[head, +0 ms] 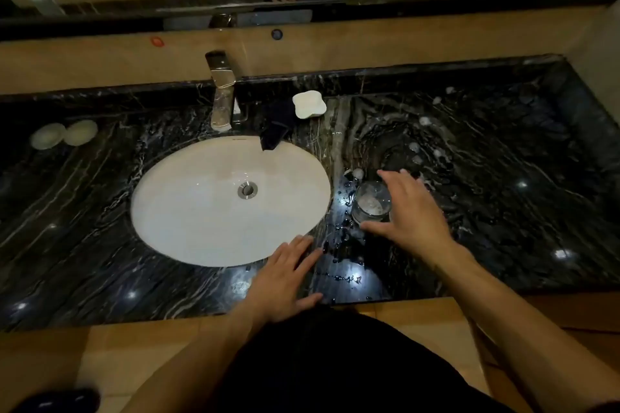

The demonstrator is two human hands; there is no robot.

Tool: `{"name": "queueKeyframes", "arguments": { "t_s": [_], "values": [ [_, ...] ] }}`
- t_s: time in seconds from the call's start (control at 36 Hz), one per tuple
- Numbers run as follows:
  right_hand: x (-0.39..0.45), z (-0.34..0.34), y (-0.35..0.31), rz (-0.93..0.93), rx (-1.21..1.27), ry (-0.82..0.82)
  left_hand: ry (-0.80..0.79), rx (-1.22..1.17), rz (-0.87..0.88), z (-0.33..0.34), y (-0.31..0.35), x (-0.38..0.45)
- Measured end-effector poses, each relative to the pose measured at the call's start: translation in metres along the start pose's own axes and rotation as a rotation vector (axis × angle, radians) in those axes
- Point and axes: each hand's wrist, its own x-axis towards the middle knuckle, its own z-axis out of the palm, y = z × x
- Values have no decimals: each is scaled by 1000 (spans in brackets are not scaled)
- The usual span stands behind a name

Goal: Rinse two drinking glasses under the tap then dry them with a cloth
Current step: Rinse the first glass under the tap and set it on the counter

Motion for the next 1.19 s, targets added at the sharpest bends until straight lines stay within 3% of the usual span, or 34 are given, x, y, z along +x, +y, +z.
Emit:
{"name": "queueKeyframes", "arguments": {
  "t_s": [0.11,0.19,0.56,0.89,1.19],
  "values": [
    [19,1,0,-8,-115,-172,8,34,-23,9,6,1],
    [27,7,2,-20,-139,-208,-22,39,-31,18,9,0],
    [41,16,13,-117,-131,-127,-14,4,-99,17,16,-1],
    [33,-4,-17,18,421,-46,-49,-70,-134,10,15,0],
    [34,15,-67,95,1135,-4,-40,-239,95,-11,-20,-5]
  ]
}}
